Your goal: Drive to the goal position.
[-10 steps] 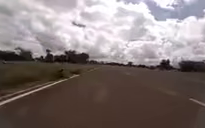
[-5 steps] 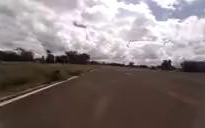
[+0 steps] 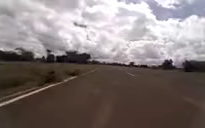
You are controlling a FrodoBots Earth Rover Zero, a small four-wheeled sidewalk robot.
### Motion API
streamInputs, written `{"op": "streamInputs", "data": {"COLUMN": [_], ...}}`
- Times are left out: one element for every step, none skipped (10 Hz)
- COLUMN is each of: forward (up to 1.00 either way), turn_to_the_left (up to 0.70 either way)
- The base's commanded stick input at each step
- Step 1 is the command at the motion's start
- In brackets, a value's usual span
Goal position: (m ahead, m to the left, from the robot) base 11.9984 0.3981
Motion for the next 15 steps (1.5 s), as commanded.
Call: {"op": "streamInputs", "data": {"forward": [1.0,1.0,1.0,1.0,1.0,1.0,1.0,1.0,1.0,1.0,1.0,1.0,1.0,1.0,1.0], "turn_to_the_left": [0.0,0.0,0.0,0.0,0.0,0.0,0.0,0.0,0.0,0.0,0.0,0.0,0.0,0.0,0.0]}}
